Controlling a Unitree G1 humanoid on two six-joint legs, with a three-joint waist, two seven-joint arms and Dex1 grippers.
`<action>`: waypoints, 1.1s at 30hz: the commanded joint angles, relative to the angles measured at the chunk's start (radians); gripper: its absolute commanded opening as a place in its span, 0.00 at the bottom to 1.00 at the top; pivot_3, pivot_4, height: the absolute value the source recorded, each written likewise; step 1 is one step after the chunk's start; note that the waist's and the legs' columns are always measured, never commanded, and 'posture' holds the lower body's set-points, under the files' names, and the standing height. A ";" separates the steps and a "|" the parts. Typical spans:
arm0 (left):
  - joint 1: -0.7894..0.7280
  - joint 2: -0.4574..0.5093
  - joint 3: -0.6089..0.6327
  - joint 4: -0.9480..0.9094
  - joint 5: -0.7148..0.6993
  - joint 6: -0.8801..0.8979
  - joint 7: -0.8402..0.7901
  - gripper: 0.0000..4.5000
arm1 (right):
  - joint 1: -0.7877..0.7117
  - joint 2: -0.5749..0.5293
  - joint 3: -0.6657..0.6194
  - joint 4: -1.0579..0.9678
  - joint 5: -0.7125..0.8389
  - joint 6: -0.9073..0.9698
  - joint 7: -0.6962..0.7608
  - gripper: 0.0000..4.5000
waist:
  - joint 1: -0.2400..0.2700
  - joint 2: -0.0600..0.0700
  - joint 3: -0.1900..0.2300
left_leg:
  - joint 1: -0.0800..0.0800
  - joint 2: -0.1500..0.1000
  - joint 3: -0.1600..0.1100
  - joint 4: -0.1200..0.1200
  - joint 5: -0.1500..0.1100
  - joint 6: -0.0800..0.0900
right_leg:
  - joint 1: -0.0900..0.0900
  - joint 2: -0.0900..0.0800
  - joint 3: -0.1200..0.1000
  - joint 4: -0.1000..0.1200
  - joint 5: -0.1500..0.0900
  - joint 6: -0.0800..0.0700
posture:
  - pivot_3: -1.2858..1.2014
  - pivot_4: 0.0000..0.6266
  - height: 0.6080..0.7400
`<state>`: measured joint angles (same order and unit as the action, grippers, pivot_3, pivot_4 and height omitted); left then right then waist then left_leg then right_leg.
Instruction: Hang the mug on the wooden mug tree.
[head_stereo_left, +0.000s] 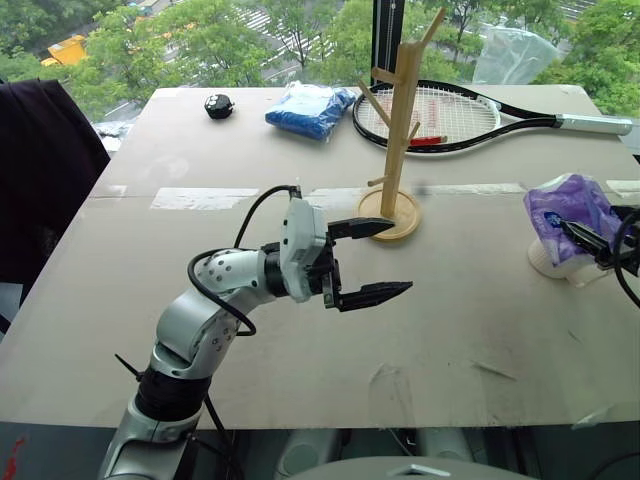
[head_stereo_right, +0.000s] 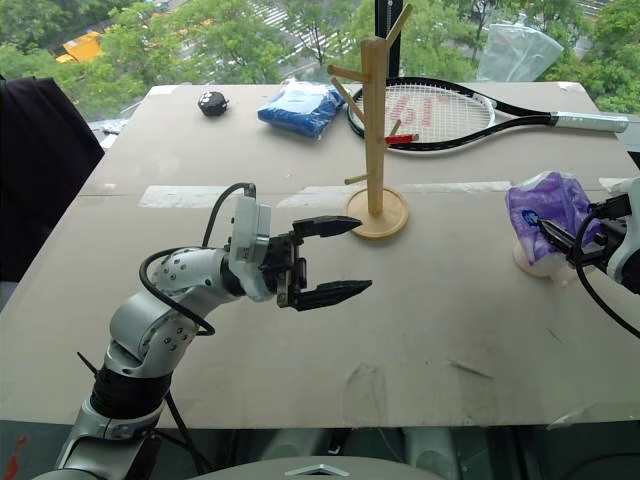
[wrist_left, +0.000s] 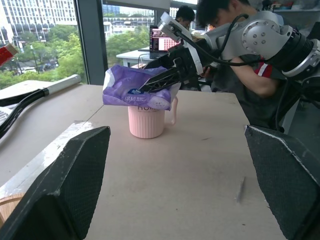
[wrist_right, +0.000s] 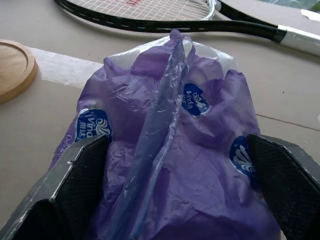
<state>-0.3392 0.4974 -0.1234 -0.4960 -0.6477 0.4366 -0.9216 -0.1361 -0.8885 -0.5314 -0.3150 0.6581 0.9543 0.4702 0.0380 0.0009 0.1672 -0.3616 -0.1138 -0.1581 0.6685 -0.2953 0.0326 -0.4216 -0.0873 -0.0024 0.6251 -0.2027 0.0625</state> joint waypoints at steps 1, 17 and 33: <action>-0.003 0.003 0.018 -0.052 -0.018 0.004 0.017 1.00 | -0.021 -0.014 0.016 0.004 0.017 0.076 -0.008 0.80 | 0.001 -0.001 0.000 | 0.000 0.000 0.000 0.000 0.000 0.000 | 0.000 0.000 0.000 0.000 0.000 0.000 | 0.52 0.24 1.00; -0.017 -0.005 0.008 -0.059 -0.042 0.018 0.028 1.00 | -0.073 -0.023 -0.109 -0.002 0.046 0.109 -0.012 0.00 | 0.003 -0.005 -0.002 | 0.000 0.000 0.001 0.000 0.000 0.000 | 0.000 0.000 0.000 0.000 0.000 0.000 | 0.52 0.24 1.00; -0.178 0.005 -0.119 0.063 0.016 0.010 -0.176 1.00 | 0.269 -0.068 -0.436 0.239 -0.099 0.091 0.085 0.00 | -0.003 -0.003 -0.002 | 0.000 0.002 0.008 0.000 -0.001 0.002 | -0.001 0.001 0.003 0.000 0.000 0.000 | 0.52 0.24 1.00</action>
<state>-0.5052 0.4987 -0.2326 -0.4258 -0.6396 0.4652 -1.0740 0.1363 -0.9479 -0.9351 -0.0514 0.5594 1.0623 0.5425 0.0352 -0.0019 0.1649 -0.3606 -0.1119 -0.1464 0.6686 -0.2967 0.0350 -0.4231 -0.0861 0.0021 0.6259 -0.2024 0.0630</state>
